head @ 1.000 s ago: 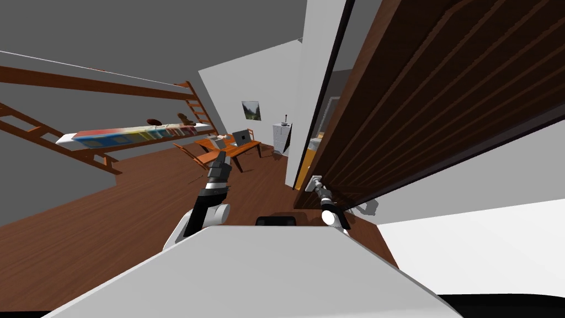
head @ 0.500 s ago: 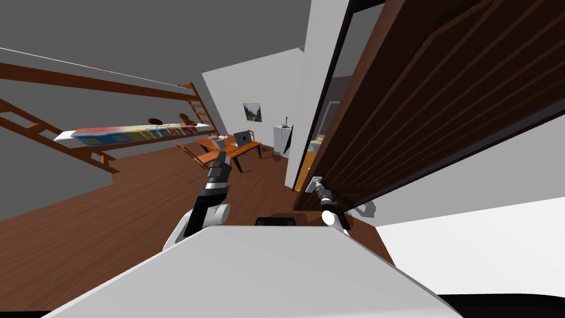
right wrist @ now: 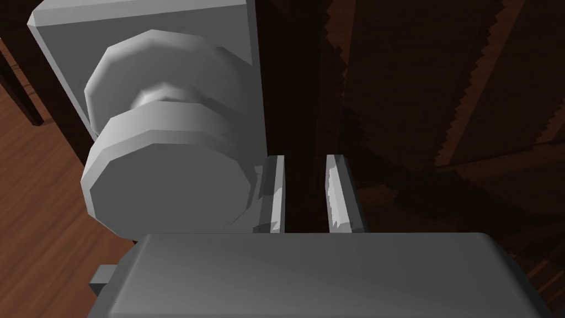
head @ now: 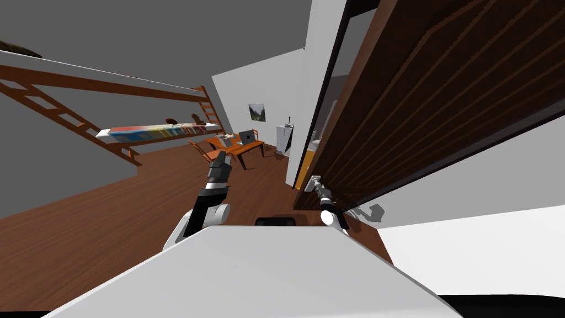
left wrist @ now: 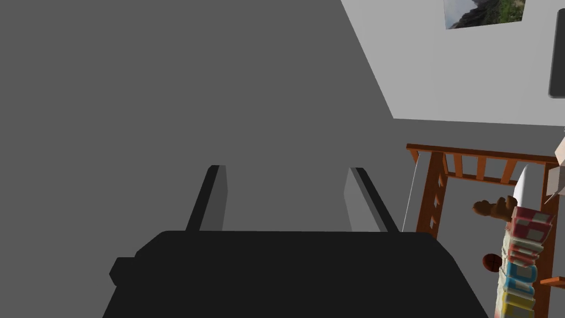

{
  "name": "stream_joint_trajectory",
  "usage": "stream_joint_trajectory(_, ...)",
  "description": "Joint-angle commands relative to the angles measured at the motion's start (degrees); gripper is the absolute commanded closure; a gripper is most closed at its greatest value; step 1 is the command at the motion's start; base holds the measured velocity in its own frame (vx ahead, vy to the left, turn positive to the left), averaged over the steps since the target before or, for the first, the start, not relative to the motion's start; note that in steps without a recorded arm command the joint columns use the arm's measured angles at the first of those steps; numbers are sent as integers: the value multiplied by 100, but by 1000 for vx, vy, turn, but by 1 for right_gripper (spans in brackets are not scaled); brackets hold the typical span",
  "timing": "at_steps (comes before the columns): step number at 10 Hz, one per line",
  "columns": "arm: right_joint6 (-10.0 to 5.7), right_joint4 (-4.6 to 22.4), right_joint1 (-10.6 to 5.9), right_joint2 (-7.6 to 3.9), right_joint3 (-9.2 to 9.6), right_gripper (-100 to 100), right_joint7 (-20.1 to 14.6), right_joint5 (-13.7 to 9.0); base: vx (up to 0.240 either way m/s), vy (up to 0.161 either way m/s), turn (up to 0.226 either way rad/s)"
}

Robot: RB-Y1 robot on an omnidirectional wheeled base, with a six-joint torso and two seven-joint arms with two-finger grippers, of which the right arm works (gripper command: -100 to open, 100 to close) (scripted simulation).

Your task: Pull the door open

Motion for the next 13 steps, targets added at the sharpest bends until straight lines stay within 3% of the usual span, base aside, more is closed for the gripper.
stream_joint_trajectory(1, -88, -37, -18, 23, 194, -100, -36, 41, -165, -61, 135)
stream_joint_trajectory(4, -282, -12, -55, -11, 376, -100, -104, 90, -144, -55, 119)
stream_joint_trajectory(13, -597, 29, -114, -66, 671, -100, -213, 170, -82, -45, 76)
